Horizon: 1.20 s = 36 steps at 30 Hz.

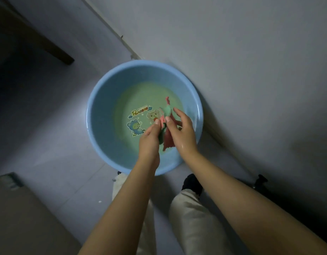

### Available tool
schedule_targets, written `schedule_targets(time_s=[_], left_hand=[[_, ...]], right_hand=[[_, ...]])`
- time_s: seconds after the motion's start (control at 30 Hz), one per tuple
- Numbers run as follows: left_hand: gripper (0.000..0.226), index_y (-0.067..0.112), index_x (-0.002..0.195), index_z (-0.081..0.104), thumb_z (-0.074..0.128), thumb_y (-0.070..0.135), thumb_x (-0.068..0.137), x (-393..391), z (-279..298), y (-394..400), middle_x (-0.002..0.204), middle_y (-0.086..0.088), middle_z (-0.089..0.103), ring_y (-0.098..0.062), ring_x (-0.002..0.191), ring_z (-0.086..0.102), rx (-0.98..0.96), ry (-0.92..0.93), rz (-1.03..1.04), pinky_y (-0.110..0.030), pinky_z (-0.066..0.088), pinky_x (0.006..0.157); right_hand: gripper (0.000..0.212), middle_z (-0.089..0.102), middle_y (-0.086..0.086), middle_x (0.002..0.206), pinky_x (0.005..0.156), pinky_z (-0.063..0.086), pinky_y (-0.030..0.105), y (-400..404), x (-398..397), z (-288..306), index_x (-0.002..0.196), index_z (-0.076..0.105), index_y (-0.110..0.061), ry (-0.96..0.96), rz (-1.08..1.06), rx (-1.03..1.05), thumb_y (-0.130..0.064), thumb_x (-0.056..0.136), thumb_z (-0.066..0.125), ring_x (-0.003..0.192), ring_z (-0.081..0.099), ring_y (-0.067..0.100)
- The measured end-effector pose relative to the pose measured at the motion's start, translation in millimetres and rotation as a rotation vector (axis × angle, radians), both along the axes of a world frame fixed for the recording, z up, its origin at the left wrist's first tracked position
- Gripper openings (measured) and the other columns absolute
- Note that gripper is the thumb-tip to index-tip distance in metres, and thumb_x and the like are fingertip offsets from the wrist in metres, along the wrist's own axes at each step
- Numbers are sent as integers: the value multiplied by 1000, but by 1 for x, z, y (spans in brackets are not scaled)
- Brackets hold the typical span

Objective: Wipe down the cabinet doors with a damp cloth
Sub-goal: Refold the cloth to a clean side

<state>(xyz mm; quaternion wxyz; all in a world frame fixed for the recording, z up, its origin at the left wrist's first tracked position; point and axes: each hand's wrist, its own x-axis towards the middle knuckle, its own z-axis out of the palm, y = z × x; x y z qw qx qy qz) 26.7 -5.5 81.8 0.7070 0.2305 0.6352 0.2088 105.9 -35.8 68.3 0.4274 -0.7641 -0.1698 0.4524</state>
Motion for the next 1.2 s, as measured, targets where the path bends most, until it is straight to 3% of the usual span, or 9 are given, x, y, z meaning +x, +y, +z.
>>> schedule_targets(time_s=[0.13,0.23,0.53,0.63,0.7,0.8,0.93,1.07,1.2], left_hand=[[23,17,101,70,47,17,99,1,-39,34,94,3,74,-8,88,67,-54,40,-14,-26,49,82],[24,17,112,67,47,21,100,-6,-75,56,112,-1,70,-14,105,63,-141,25,-39,-32,45,94],[44,15,57,43,51,28,98,-42,-136,130,50,6,40,-11,55,35,95,585,-81,-30,31,57],[37,12,106,63,39,40,101,-46,-149,135,106,-7,61,-21,99,55,60,574,-256,-31,41,90],[49,20,141,45,35,46,100,-45,-154,135,149,-11,35,-25,138,30,27,571,-372,-36,24,113],[65,28,149,32,32,62,94,-35,-153,138,157,-8,22,-25,144,21,-48,495,-399,-43,17,118],[116,38,135,47,33,104,40,-39,-175,135,146,1,46,-22,135,41,-199,362,-256,-50,32,111],[77,-1,110,61,31,68,93,-31,-132,140,109,-27,62,-35,112,57,-158,186,-317,-49,41,101],[60,16,66,61,29,55,100,-30,-131,133,53,0,58,-16,58,58,-211,208,-264,-36,49,65]], right_hand=[[13,61,-8,83,65,43,7,30,-3,-38,95,66,-15,65,-36,-99,-27,92,62,80,60,5],[8,62,-7,71,66,45,23,50,-10,-76,82,64,-20,136,-106,-164,-24,90,65,66,56,7],[19,66,19,100,76,39,23,83,-3,-142,101,64,1,-172,-387,-410,-15,94,58,86,57,24],[29,58,18,122,80,32,15,92,-10,-149,122,55,0,-320,-297,-359,-12,96,52,110,55,29],[42,48,15,138,94,33,21,101,-23,-156,137,46,-9,-391,-145,-327,-19,97,51,124,46,27],[40,52,14,130,92,38,32,116,-35,-164,137,44,-10,-227,-77,-349,-27,101,42,122,48,32],[36,68,9,101,79,41,29,131,-63,-126,105,66,-9,-16,-238,-260,-34,102,40,97,61,22],[34,56,-16,54,61,38,16,125,-83,-94,69,66,-29,-4,-303,-197,-35,98,49,61,52,-3],[56,43,-5,50,58,30,28,137,-74,-106,45,37,-23,-158,-230,-268,-35,99,47,60,49,19]])
